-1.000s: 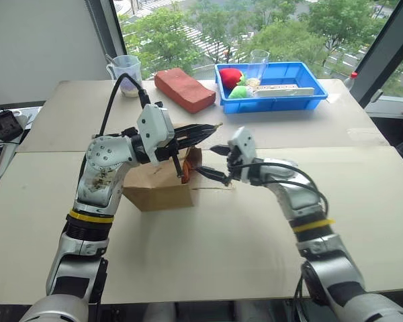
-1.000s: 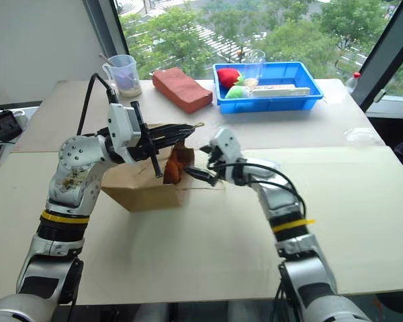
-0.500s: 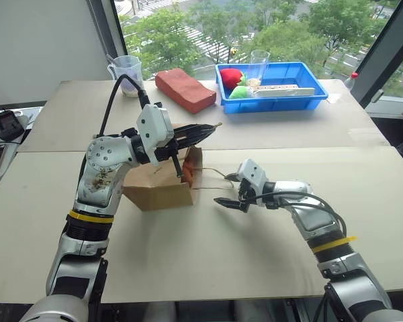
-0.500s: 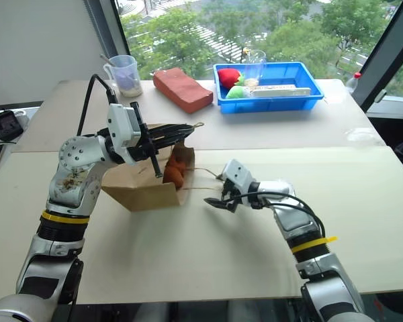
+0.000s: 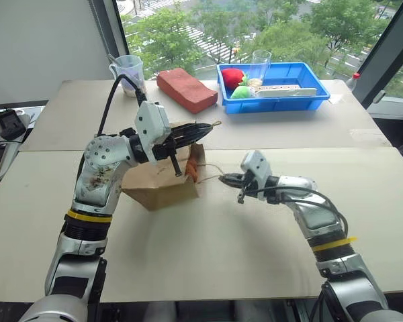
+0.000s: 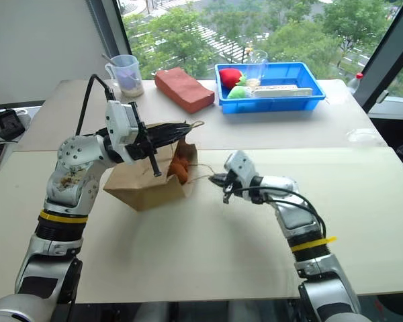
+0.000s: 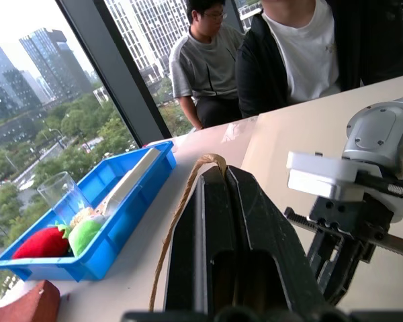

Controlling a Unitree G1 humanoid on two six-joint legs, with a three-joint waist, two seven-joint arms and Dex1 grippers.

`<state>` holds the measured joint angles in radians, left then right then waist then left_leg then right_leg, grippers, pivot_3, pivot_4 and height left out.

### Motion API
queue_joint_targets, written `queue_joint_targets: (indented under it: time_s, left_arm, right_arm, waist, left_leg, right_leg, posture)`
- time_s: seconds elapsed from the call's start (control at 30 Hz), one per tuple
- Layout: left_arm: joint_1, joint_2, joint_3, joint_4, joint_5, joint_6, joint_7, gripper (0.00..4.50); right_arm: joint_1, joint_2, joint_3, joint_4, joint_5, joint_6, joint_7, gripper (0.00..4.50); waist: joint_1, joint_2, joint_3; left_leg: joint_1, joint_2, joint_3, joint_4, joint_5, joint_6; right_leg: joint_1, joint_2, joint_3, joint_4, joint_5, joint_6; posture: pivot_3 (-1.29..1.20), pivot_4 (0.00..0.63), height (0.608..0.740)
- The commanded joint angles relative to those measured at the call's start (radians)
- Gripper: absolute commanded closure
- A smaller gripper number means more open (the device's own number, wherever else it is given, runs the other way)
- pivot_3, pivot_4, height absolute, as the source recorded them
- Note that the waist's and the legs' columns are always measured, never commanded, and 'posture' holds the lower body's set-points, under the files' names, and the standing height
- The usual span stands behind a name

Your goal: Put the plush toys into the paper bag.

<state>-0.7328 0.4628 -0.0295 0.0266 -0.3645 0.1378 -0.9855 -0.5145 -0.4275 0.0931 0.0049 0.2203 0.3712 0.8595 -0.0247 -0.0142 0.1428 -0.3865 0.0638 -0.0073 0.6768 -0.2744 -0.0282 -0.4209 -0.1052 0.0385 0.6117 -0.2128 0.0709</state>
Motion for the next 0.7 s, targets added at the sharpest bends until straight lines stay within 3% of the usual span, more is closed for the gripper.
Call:
queue_joint_targets:
  time_s: [0.03, 0.33, 0.7]
  left_arm:
    - [-0.098, -0.001, 0.032, 0.068, -0.002, 0.014, 0.029, 4.5]
    - [-0.343, -0.07, 0.016, 0.425, 0.055, -0.109, -0.006, 4.5]
    - [-0.453, -0.124, 0.02, 0.697, 0.072, -0.257, -0.131, 4.5]
  right_arm:
    - [0.003, -0.028, -0.095, -0.205, 0.107, 0.129, -0.04, 4.48]
    - [-0.07, -0.105, -0.183, -0.573, 0.284, 0.421, -0.174, 4.48]
    - [-0.108, -0.143, -0.137, -0.686, 0.331, 0.553, -0.273, 4.48]
  waist:
    - [0.009, 0.0, 0.0]
    - [0.015, 0.0, 0.0]
    - [0.011, -0.001, 0.0]
  left_leg:
    - [0.0, 0.0, 0.0, 0.0, 0.0, 0.0]
    - [-0.001, -0.001, -0.001, 0.001, 0.0, 0.0]
    - [-0.002, -0.002, -0.002, 0.001, -0.001, 0.002]
  right_leg:
    - [0.0, 0.0, 0.0, 0.0, 0.0, 0.0]
    - [0.0, 0.0, 0.0, -0.001, 0.0, 0.0]
    - [0.0, 0.0, 0.0, -0.001, 0.0, 0.0]
  posture:
    - [0.0, 0.15, 0.74]
    - [0.0, 0.15, 0.74]
    - [0.0, 0.15, 0.74]
